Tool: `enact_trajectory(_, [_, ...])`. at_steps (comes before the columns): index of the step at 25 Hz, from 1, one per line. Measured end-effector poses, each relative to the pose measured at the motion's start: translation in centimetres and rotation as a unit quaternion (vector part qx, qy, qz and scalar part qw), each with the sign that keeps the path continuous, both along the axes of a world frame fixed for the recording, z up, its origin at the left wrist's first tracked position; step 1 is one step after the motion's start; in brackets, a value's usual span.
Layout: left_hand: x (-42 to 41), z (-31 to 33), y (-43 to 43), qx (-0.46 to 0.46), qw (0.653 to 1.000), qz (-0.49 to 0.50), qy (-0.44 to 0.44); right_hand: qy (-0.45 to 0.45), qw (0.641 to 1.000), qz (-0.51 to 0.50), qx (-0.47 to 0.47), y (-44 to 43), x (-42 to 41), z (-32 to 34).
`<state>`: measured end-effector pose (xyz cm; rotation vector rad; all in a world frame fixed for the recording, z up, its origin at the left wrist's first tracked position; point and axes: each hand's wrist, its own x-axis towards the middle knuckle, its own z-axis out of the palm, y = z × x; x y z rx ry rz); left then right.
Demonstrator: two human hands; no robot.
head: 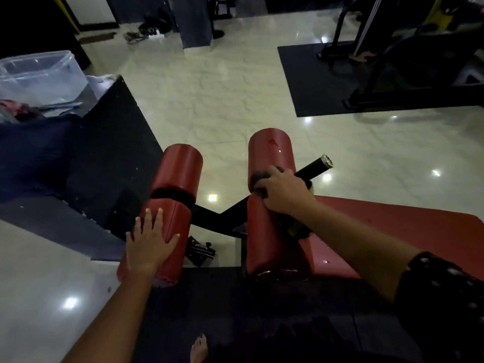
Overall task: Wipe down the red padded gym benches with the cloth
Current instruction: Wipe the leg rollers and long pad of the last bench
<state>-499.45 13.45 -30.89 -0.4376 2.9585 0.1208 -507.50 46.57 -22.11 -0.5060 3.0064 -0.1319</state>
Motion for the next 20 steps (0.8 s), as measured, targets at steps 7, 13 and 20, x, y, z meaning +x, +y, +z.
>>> enact_trajectory(7, [-1.7,3.4,14.8,0.154,0.967,-0.183,0.091,-0.16,0.859,-0.235,-0.425,9.9,6.4,-7.8])
enact_trajectory(13, [-4.0,3.5,24.1,0.254,0.944,-0.212,0.002,-0.236,0.753,-0.334,-0.515,9.5,1.4,-9.0])
enact_trajectory(20, [-3.9,2.2,23.9,0.27,0.939,-0.209,0.048,-0.277,0.762,-0.296,-0.505,10.4,15.2,-9.2])
